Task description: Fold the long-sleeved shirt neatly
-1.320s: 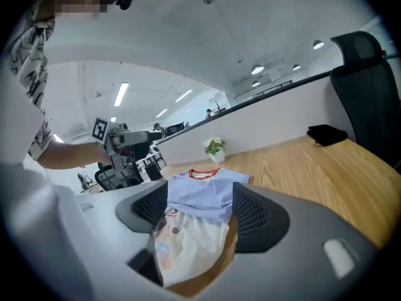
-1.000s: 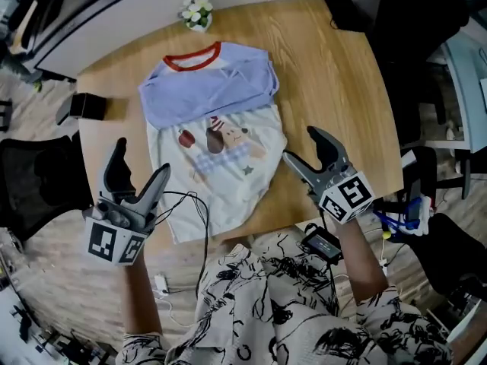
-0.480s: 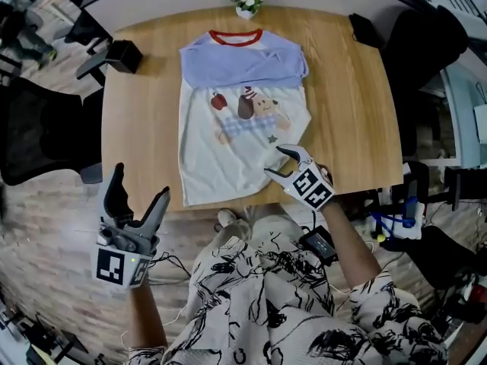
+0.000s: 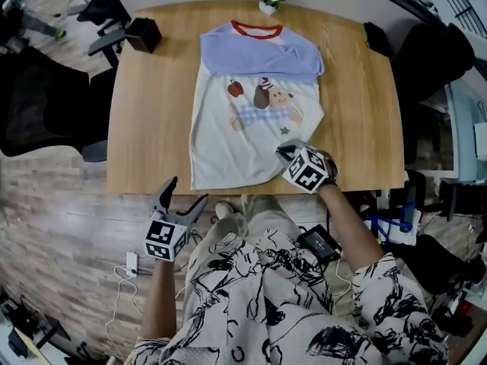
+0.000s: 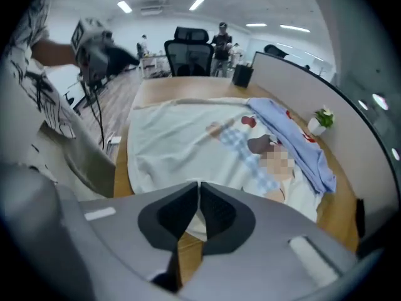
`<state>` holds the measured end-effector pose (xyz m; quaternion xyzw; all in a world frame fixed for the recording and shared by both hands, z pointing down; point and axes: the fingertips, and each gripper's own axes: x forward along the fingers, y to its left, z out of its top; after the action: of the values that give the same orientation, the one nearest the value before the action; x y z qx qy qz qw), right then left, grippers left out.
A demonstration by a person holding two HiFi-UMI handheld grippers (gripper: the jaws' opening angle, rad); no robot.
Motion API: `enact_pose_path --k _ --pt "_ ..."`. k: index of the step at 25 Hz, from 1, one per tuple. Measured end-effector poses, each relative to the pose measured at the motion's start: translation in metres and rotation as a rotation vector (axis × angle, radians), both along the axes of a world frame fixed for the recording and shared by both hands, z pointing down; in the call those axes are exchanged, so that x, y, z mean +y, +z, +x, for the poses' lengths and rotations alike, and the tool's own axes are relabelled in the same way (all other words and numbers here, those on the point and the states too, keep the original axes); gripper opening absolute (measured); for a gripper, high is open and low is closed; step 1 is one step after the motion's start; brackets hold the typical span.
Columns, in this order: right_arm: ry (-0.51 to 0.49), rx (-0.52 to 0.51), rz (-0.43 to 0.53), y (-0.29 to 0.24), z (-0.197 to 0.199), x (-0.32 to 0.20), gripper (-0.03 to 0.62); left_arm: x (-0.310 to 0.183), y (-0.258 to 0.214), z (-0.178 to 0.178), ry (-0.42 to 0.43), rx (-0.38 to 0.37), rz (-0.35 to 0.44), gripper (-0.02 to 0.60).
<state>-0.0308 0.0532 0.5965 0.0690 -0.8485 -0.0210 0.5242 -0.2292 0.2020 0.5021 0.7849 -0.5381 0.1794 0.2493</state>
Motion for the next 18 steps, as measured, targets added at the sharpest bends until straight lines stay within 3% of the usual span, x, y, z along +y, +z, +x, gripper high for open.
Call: enact_pose_path --k 3,6,12,16,18 --pt "0.141 -0.154 -0.024 -0.029 0.011 -0.006 0.023 0.008 0.053 -0.01 0.012 -0.058 -0.142 0.356" --pt "0.282 -0.267 -0.028 -0.051 0.033 -0.012 0.023 0.01 0.09 -0.012 0.026 -0.051 -0.23 0.305" --pt "0.473 -0.413 0.023 -0.084 0.08 -0.01 0.023 0.012 0.126 -0.02 -0.001 -0.088 -0.349 0.171" --pt "0.574 -0.478 0.049 -0.089 0.119 -0.006 0.023 0.011 0.129 -0.027 -0.055 -0.133 -0.375 0.041" --pt "0.617 -0.469 0.059 -0.082 0.142 -0.003 0.023 0.011 0.13 -0.029 -0.058 -0.124 -0.387 0.025"
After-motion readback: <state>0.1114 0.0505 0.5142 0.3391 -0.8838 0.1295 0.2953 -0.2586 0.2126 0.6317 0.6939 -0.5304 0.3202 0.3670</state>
